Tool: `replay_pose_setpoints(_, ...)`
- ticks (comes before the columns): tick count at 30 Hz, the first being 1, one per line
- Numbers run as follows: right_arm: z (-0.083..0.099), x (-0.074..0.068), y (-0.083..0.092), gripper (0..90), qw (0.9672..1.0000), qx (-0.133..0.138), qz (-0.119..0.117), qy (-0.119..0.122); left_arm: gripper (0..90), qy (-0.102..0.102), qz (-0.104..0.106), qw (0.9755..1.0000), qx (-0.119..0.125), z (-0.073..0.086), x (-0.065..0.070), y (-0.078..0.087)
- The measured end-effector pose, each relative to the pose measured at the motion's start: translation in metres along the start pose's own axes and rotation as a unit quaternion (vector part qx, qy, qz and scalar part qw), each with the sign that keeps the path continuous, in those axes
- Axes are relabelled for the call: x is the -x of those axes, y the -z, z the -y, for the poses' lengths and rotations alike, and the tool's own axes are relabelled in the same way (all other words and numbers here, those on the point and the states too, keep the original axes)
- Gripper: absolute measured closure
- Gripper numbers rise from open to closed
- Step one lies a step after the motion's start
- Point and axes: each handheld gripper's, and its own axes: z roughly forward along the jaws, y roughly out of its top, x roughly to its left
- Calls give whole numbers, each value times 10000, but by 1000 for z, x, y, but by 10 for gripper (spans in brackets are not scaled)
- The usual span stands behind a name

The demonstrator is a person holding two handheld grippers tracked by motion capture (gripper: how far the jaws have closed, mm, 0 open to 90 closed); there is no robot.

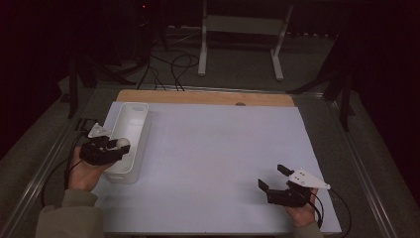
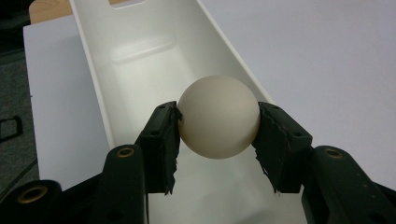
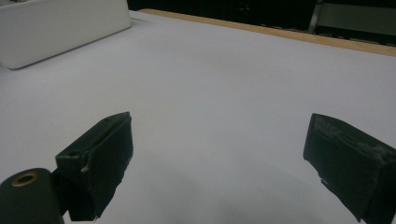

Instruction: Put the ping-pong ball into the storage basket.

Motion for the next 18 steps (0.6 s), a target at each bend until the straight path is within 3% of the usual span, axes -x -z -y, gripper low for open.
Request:
replay_pose_setpoints(6,0,0,0,79,10000,1,7,-10,493,84,-49,9999,74,2,-1,0)
replay_pose_setpoints(8,0,0,0,79,10000,9,0,-16,332,139,-71,9996,220,3,-1,2)
replay_pose_setpoints(10,0,0,0,79,10000,6,2,-20,131,143,-148,9996,212,3,-1,3)
replay_pose_setpoints(12,0,0,0,79,10000,11,1,-19,39,137,-142,9996,191,3,-1,4)
replay_pose_setpoints(18,0,0,0,79,10000,2,-2,-12,0,-3,-83,9997,208,4,1,5)
